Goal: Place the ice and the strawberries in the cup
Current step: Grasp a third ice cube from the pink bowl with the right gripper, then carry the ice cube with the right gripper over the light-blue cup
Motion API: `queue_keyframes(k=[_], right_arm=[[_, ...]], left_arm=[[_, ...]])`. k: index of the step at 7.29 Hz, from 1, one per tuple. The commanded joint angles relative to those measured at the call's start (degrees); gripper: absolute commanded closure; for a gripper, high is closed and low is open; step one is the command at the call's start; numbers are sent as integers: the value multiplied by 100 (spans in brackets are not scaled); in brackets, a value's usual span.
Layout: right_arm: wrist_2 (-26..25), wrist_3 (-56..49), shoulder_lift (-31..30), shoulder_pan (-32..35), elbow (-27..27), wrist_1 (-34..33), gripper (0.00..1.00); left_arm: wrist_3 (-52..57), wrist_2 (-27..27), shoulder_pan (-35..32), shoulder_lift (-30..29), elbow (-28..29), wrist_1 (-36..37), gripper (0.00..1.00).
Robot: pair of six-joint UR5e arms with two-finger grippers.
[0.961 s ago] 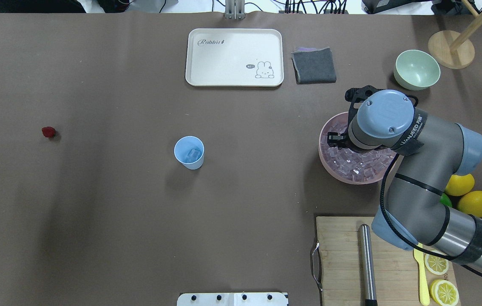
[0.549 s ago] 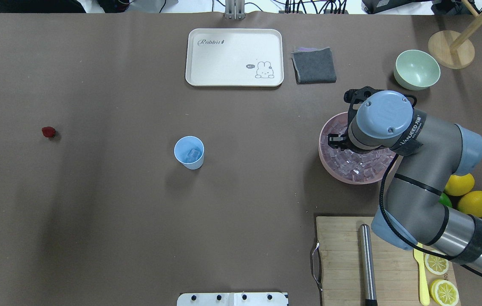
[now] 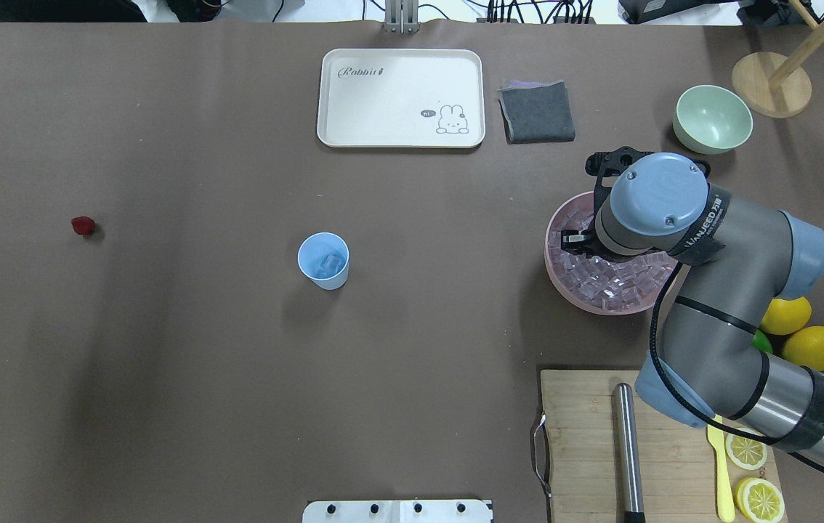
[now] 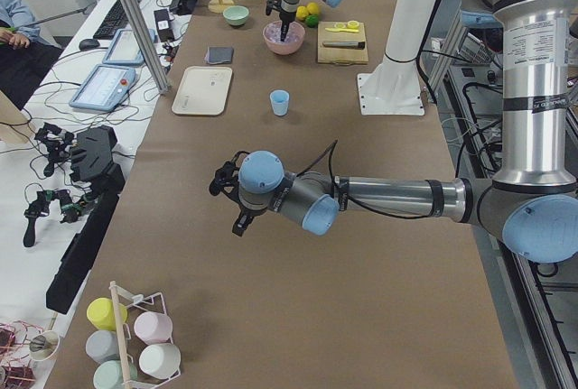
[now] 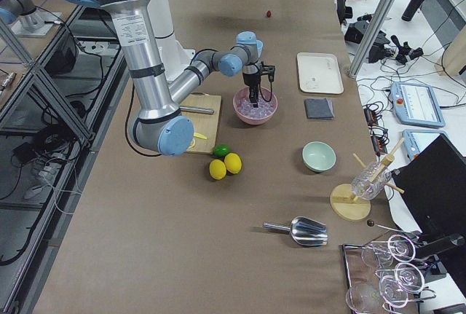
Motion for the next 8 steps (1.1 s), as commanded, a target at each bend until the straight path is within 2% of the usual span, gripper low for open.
queue_keyframes(k=[1, 3, 4, 6, 7, 8], right_arm=[[6, -11, 42, 77, 160, -34, 100], [-3, 128, 104, 104, 371, -34, 100], [-3, 478, 356, 95, 381, -51, 100], [-11, 1461, 1093, -123, 328, -260, 100], [-38, 1866, 1663, -290, 154, -514, 100], [-81, 2296, 2286, -466, -300, -543, 100]], left_arm=[[0, 0, -5, 0, 0, 0, 1], [0, 0, -5, 0, 0, 0, 1], [-9, 0, 4, 0, 0, 0, 1], [-9, 0, 4, 0, 0, 0, 1], [-9, 0, 30, 0, 0, 0, 1], [-17, 9, 39, 0, 9, 0, 1]])
